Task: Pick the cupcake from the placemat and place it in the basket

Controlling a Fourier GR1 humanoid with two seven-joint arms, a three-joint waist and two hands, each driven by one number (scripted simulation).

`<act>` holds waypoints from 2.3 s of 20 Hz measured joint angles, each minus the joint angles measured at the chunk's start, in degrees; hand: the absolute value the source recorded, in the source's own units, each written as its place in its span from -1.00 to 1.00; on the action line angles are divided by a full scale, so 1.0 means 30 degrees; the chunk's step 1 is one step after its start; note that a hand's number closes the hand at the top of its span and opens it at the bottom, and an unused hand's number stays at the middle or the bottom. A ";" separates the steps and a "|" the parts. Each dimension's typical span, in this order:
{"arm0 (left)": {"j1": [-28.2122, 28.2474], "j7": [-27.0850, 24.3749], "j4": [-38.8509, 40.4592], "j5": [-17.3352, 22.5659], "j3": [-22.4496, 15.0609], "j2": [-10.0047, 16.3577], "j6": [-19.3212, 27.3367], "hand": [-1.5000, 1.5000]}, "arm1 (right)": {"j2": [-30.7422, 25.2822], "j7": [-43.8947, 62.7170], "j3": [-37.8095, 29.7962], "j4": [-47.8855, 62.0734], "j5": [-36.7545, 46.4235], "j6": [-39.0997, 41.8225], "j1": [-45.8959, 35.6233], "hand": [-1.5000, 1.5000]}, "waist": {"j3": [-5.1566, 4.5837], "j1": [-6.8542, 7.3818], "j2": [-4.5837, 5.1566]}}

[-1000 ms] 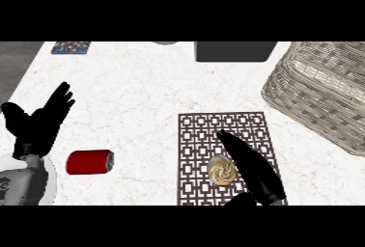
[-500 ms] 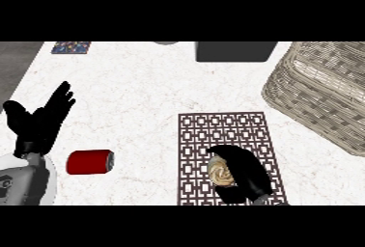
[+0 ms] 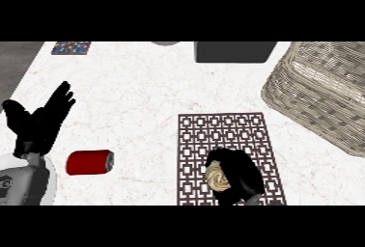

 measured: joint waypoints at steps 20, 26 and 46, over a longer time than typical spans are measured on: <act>-0.0337 0.0136 -0.0104 -0.0390 -0.0518 -0.0452 0.0029 0.00 | 0.1176 1.3252 0.5607 0.1163 -0.4777 -1.2205 -0.8700 1.00 | 0.0107 0.0488 0.0148; -0.0084 0.0257 -0.0237 -0.0369 -0.0213 -0.0204 0.0053 0.00 | 0.1128 1.6708 0.5623 -0.0945 -0.1322 -1.2406 -1.1222 1.00 | 0.0083 0.0158 0.0027; -0.0004 0.0171 -0.0183 -0.0424 -0.0031 -0.0250 0.0012 0.00 | -0.0171 1.7955 -0.3685 -0.0473 0.1850 -0.7243 -1.7695 1.00 | 0.0087 0.0089 0.0102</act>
